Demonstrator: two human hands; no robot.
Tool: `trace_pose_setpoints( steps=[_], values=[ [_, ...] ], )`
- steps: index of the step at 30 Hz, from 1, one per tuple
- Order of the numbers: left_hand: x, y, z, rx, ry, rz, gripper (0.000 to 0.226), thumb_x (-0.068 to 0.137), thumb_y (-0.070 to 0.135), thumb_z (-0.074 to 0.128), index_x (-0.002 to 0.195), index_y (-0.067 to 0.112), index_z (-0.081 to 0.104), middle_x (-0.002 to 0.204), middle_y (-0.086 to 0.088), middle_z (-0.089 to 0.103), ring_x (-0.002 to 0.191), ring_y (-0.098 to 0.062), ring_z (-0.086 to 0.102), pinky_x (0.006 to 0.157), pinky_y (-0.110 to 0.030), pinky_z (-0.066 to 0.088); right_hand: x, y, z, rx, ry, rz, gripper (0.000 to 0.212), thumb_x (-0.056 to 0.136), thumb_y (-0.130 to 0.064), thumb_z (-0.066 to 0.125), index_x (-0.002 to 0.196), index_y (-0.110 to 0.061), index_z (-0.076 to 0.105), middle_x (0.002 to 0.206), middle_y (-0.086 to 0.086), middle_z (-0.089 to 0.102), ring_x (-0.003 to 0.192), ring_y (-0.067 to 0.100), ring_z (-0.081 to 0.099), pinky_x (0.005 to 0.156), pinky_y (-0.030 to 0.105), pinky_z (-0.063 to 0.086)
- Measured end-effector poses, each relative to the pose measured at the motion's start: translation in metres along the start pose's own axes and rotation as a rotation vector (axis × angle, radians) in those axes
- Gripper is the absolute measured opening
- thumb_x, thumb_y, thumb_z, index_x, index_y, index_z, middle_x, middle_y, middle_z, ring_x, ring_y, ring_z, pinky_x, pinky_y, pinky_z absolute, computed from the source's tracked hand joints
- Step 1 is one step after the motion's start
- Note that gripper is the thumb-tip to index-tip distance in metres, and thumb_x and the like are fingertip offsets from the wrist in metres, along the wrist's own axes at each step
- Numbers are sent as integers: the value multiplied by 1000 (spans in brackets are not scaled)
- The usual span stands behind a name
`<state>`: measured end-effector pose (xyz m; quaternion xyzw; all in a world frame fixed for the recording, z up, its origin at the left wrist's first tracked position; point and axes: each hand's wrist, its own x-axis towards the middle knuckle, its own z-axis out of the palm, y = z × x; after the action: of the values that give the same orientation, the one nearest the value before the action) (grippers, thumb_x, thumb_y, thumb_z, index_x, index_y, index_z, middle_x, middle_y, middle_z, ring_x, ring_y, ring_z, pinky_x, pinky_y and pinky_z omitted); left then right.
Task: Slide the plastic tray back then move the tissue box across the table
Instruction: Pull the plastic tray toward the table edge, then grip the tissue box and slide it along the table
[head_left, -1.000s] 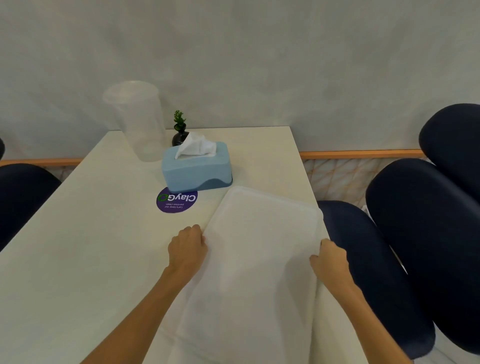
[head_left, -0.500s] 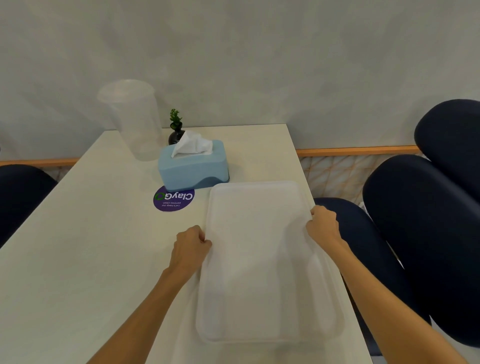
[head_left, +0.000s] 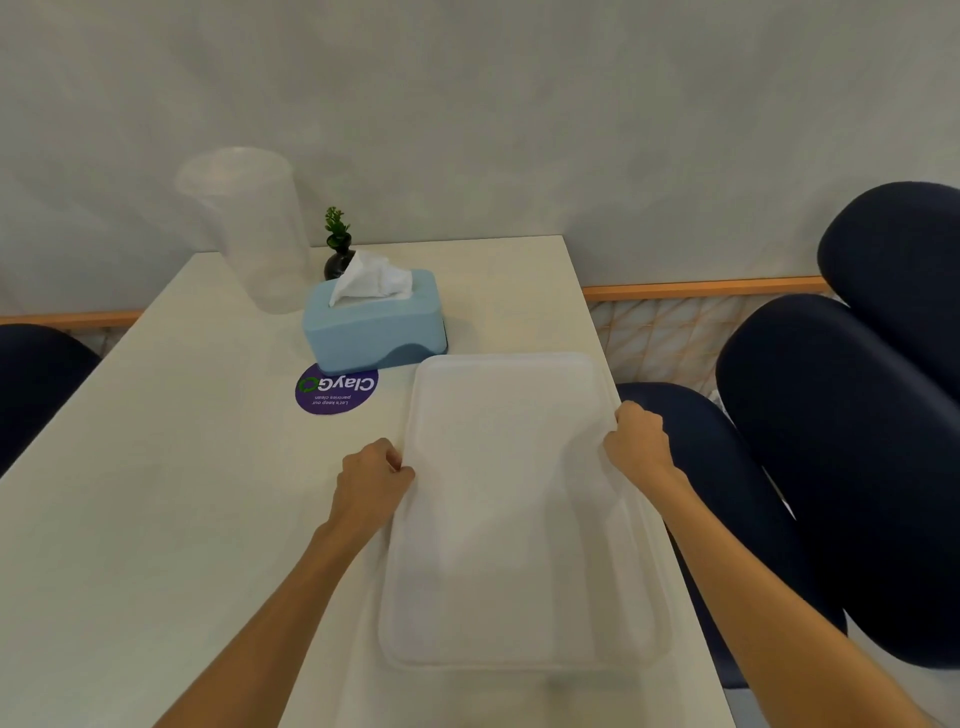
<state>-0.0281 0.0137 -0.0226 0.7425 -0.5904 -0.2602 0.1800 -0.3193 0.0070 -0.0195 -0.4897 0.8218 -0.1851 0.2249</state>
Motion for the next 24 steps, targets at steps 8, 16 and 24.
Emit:
trace_pose_setpoints(
  steps=[8, 16, 24],
  values=[
    [9, -5, -19, -24, -123, -37, 9, 83, 26, 65, 86, 18, 63, 86, -9, 72, 78, -30, 69, 81, -48, 59, 11, -22, -18, -82, -2, -128, 38, 91, -15, 52, 126, -2, 46, 125, 21, 51, 112, 39, 50, 87, 46, 50],
    [30, -15, -79, -174, -6, -73, 18, 83, 23, 64, 94, 9, 67, 94, -10, 72, 78, -27, 69, 72, -39, 59, 25, -102, -11, 85, -133, -353, 41, 89, -14, 55, 129, -5, 50, 124, 22, 55, 112, 34, 54, 90, 34, 44],
    [110, -26, -137, -713, -31, -172, 25, 92, 15, 55, 113, 2, 59, 115, -15, 63, 97, -27, 62, 75, -33, 52, 44, -188, 20, 391, -325, -260, 53, 87, -42, 59, 133, -20, 46, 114, 1, 54, 101, 19, 52, 84, 29, 39]
  ],
)
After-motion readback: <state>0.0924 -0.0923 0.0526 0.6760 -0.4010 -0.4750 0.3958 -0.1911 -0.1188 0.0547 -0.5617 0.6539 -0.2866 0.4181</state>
